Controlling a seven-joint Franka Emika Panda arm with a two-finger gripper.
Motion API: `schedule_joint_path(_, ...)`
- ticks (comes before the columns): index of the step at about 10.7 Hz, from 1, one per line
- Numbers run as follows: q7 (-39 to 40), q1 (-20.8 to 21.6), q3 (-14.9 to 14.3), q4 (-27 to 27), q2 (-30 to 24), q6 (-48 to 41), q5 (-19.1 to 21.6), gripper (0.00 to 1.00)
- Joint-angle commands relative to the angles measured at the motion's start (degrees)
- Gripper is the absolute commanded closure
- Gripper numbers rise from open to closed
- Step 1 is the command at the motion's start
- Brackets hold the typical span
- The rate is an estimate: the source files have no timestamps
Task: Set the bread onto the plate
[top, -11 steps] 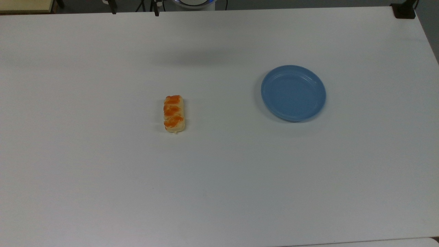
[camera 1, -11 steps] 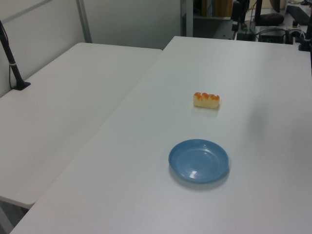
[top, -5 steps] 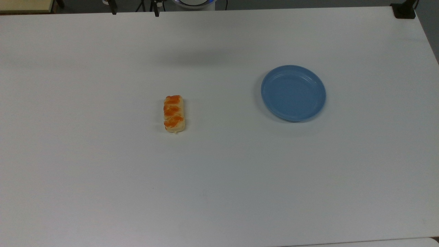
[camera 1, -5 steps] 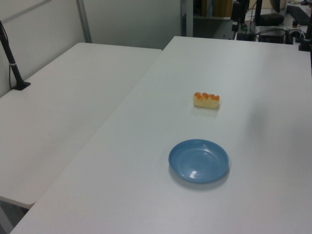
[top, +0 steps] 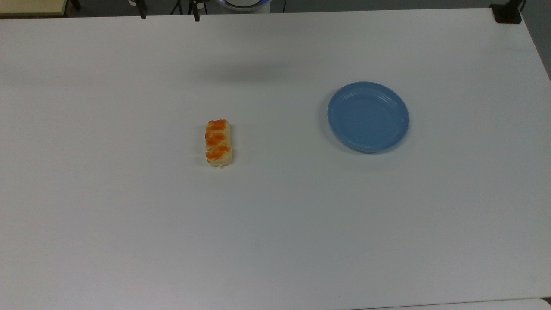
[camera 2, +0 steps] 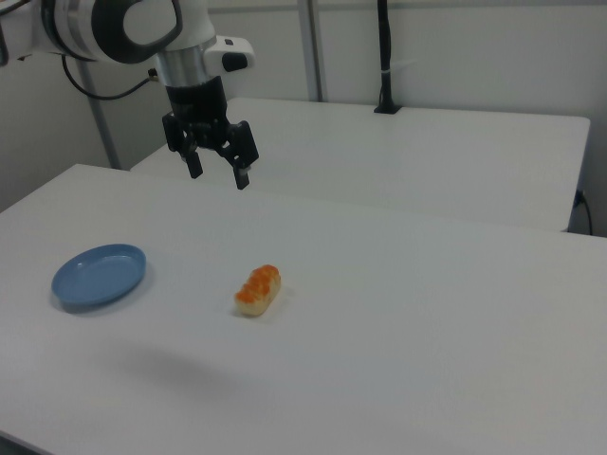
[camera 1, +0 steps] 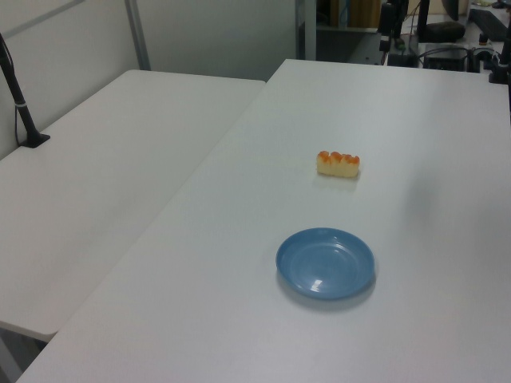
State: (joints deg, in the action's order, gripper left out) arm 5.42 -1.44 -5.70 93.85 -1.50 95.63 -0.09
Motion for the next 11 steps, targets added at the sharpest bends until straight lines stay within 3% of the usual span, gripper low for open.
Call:
schedule_joint_path(1,0.7,0.8,-0.9,0.8,-0.3,1.0,0.6,0.00)
schedule_joint_path(7,1.3,2.0,-0.7,1.2,3.3,1.7,0.0,0.00)
schedule_joint_path(11,1.9,3.7,-0.5,6.8,7.8,12.8,0.8,0.00)
